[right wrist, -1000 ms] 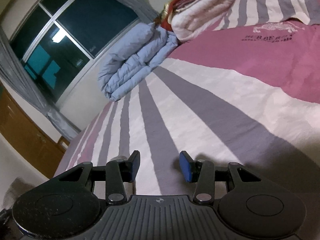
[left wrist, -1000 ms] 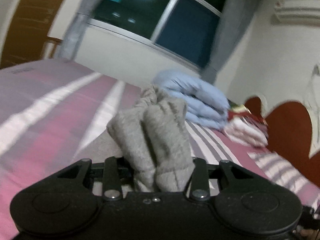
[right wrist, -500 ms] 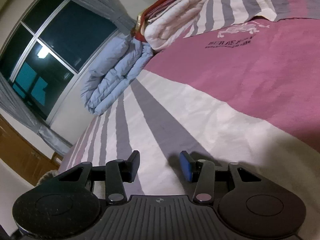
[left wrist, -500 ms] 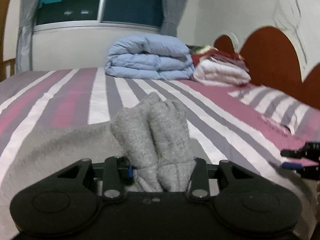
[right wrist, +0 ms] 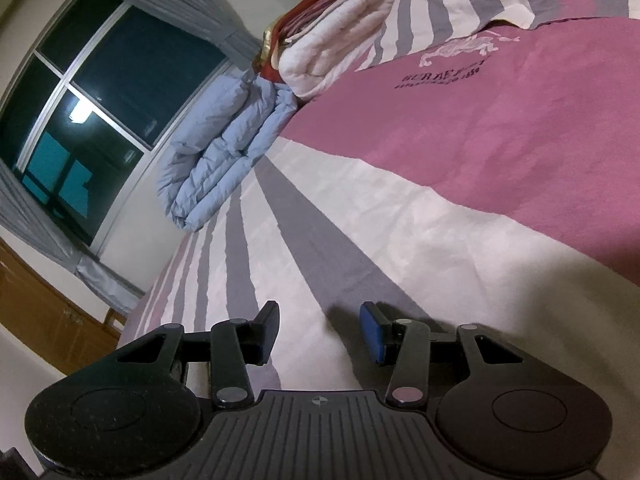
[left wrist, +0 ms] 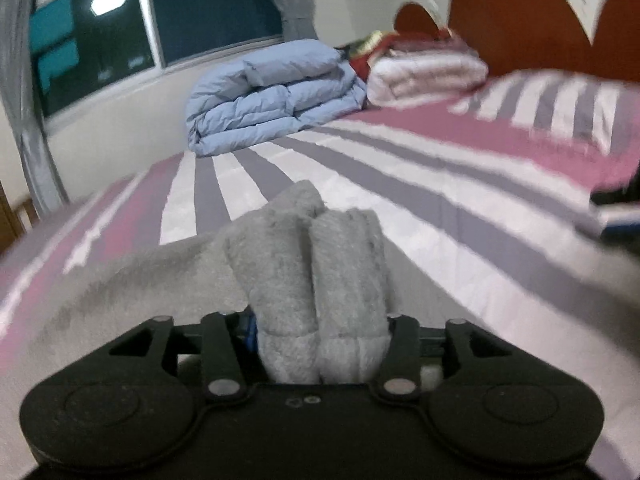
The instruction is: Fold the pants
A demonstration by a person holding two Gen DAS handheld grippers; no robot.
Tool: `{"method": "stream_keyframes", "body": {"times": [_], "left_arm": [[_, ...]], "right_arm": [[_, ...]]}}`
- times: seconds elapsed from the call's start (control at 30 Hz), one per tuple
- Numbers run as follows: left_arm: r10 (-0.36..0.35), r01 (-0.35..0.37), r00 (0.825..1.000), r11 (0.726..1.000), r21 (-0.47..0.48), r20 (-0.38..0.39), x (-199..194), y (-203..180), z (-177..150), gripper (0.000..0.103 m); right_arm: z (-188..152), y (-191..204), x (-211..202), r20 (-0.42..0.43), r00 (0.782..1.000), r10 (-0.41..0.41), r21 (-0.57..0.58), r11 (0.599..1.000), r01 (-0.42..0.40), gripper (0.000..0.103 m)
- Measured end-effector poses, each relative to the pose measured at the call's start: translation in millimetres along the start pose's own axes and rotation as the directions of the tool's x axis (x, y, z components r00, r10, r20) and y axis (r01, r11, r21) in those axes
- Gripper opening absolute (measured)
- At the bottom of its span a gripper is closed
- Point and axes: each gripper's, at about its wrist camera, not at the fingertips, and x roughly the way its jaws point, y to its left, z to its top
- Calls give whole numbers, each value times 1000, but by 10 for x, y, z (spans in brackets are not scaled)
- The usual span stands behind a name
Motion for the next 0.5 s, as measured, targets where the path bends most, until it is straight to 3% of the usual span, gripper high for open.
{"method": "stream_keyframes", "body": {"times": [0.03,0.33,0.4,0.5], "left_arm": [[8,-8,1000,1000,20,2,-2,-59,-6,42],[73,-73,997,996,54,0,-89,-262,13,42],[66,-66,998,997,47,3,-109,-277,29,48],[37,-40,998,997,59,47,-217,-335,43,64]], "right_arm": [[15,-4,-7,1,1000,-3,-1,1000,3,45],[13,-57,-201,25,999,-47,0,999,47,46],[8,-43,-213,25,998,-50,0,999,50,46],[4,-8,-215,21,998,-52,-3,999,52,46]]}}
